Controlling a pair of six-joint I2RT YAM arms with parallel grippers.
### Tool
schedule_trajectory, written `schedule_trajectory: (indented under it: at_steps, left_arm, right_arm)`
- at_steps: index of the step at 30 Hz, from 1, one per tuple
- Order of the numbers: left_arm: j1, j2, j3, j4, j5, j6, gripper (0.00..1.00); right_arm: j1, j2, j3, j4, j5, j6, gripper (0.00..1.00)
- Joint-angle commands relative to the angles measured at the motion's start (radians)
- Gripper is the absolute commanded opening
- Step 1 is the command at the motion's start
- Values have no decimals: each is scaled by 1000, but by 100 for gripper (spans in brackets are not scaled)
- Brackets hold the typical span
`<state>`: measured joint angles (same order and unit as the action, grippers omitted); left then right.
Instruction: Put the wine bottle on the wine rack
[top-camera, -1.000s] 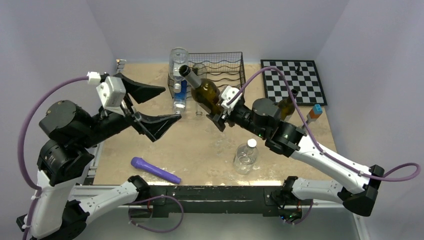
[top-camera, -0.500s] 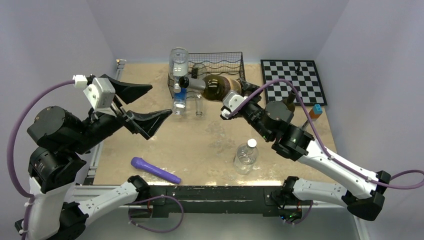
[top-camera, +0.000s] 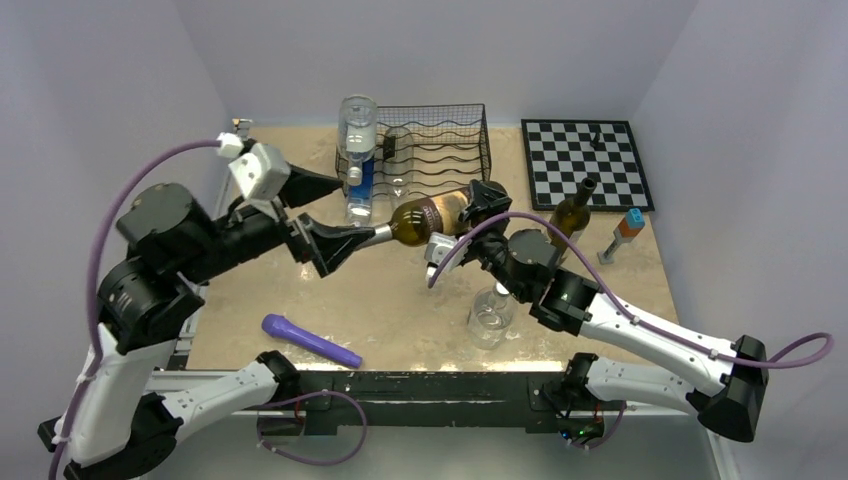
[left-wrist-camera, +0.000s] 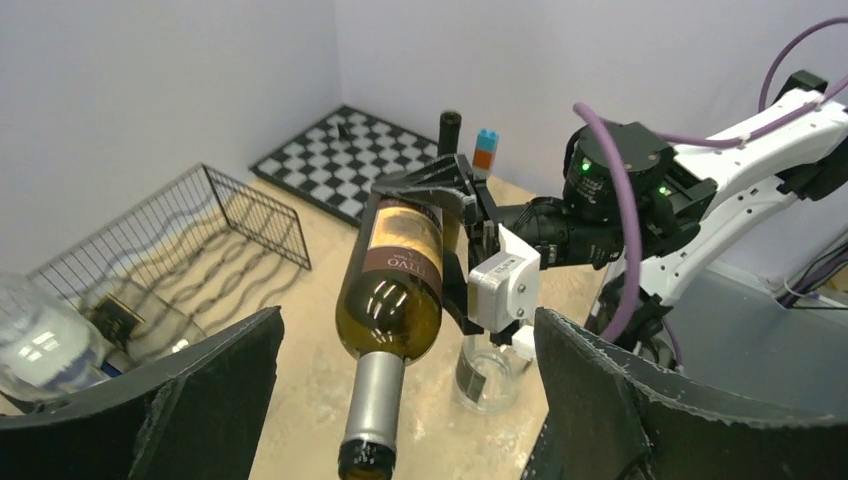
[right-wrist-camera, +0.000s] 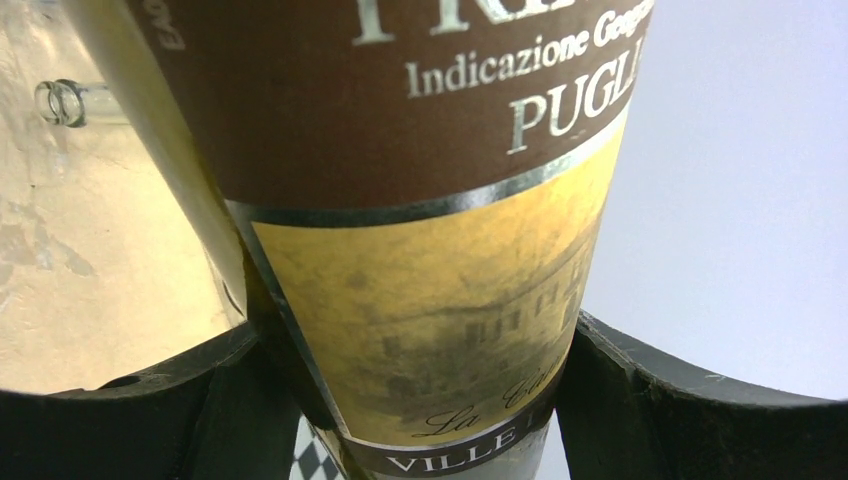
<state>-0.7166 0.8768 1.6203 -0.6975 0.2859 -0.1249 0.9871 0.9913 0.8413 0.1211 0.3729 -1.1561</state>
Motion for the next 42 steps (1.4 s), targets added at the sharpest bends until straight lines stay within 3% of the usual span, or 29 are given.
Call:
schedule_trajectory:
  at_steps: [1, 15, 31, 36, 39, 42]
  left_arm:
    - [-3, 126, 26, -102, 38, -47, 98]
    - [-3, 325, 167, -509, 170, 155, 87]
    - [-5, 401, 102, -521, 103, 182, 82]
    - [-6, 413, 88, -532, 88, 186, 80]
    - [-7, 403, 88, -536, 81, 193, 73]
    - [-10, 392, 87, -531, 77, 201, 59]
  right_arm:
    - [21, -45, 4, 247, -18, -116, 0]
    - [33, -59, -26, 261, -32, -152, 0]
    - [66, -53, 18, 242, -15, -118, 0]
    - [70, -53, 59, 203, 12, -28, 0]
    - [68, -51, 97, 162, 21, 36, 0]
    - [68, -40, 127, 138, 42, 75, 0]
